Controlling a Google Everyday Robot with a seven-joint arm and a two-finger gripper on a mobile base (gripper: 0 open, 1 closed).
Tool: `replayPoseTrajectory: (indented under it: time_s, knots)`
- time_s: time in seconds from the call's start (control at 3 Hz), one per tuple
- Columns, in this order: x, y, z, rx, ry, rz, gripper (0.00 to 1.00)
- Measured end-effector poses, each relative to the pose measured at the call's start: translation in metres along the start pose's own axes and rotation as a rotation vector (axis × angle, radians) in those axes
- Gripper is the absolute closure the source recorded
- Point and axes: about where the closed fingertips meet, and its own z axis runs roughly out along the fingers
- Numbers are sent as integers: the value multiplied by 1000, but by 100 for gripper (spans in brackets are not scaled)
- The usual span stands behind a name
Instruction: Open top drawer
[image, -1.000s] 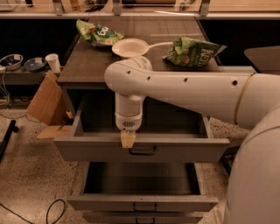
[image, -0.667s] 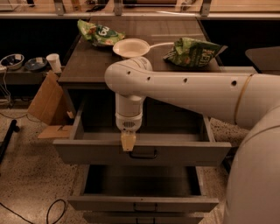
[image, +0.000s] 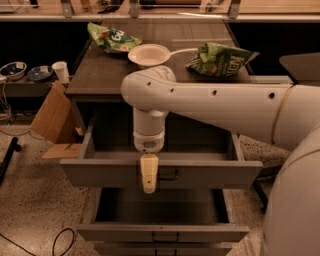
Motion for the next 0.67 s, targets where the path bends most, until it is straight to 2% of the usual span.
replayPoseTrajectory:
  time_s: [0.33,0.67]
  knots:
    - [20,48,13,-123,38,-66,0]
    - [40,84,13,-196,62,-109,0]
